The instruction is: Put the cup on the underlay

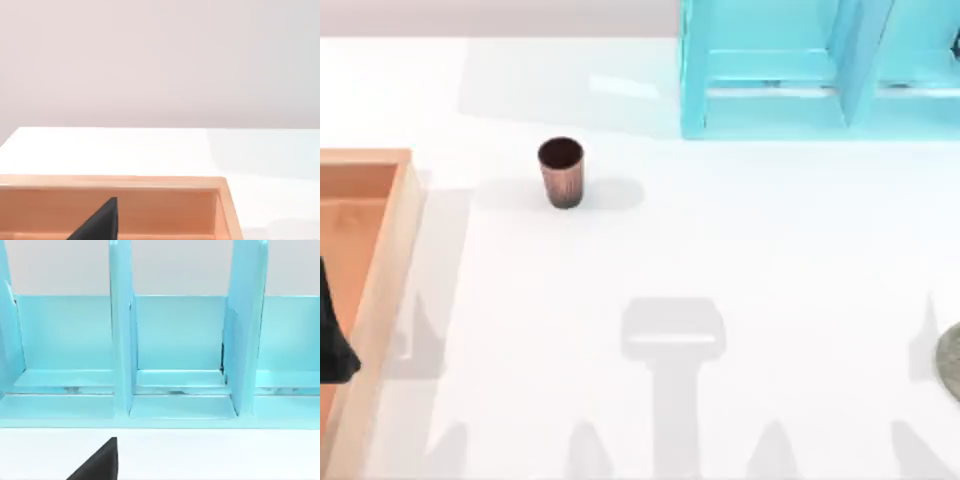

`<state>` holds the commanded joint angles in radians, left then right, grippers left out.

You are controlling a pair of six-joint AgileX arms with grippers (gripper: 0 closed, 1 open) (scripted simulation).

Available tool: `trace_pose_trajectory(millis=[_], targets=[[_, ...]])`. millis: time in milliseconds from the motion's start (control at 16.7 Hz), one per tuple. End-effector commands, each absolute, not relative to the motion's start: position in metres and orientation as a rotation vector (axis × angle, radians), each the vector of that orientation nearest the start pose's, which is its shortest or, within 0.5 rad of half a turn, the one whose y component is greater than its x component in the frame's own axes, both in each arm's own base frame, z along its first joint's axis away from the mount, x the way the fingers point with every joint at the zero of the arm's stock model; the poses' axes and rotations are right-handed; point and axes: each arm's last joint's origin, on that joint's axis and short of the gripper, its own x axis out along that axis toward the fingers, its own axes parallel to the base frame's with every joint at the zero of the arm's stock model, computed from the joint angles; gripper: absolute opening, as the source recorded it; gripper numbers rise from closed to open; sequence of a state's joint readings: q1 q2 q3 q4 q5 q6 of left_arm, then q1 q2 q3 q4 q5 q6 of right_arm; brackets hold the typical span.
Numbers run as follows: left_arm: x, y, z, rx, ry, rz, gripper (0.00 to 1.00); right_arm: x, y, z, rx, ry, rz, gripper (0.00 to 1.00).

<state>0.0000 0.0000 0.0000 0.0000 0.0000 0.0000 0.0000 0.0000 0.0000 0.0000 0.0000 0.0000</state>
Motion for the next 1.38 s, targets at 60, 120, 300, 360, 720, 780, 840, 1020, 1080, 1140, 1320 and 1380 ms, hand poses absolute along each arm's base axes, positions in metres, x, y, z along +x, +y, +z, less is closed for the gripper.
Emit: trace_pose_trajectory(millis=[60,120,300,360,720,780,840,1020,1080,1140,1320,1380], targets=[[0.106,-0.001,0.16,0.0,0.0,0.0,1.0,0.106,-0.001,0.16,0.0,0.0,0.0,1.0],[0.106,-0.001,0.16,0.0,0.0,0.0,1.0,0.106,-0.001,0.16,0.0,0.0,0.0,1.0],[0.106,-0.001,0.16,0.0,0.0,0.0,1.0,0.106,0.0,0.172,-0.021,0.026,0.024,1.0],[0.106,-0.001,0.16,0.0,0.0,0.0,1.0,0.107,0.002,0.18,-0.035,0.043,0.041,1.0],[0.106,-0.001,0.16,0.0,0.0,0.0,1.0,0.135,0.016,0.262,-0.18,0.211,0.23,1.0],[0.106,-0.001,0.16,0.0,0.0,0.0,1.0,0.146,0.021,0.279,-0.211,0.244,0.275,1.0],[0.106,-0.001,0.16,0.0,0.0,0.0,1.0,0.158,0.026,0.294,-0.243,0.277,0.322,1.0],[0.106,-0.001,0.16,0.0,0.0,0.0,1.0,0.209,0.048,0.335,-0.342,0.375,0.483,1.0],[0.106,-0.001,0.16,0.0,0.0,0.0,1.0,0.229,0.058,0.345,-0.374,0.405,0.54,1.0],[0.106,-0.001,0.16,0.0,0.0,0.0,1.0,0.25,0.069,0.353,-0.406,0.434,0.6,1.0],[0.106,-0.001,0.16,0.0,0.0,0.0,1.0,0.315,0.108,0.36,-0.493,0.512,0.785,1.0],[0.106,-0.001,0.16,0.0,0.0,0.0,1.0,0.336,0.122,0.357,-0.519,0.535,0.847,1.0]])
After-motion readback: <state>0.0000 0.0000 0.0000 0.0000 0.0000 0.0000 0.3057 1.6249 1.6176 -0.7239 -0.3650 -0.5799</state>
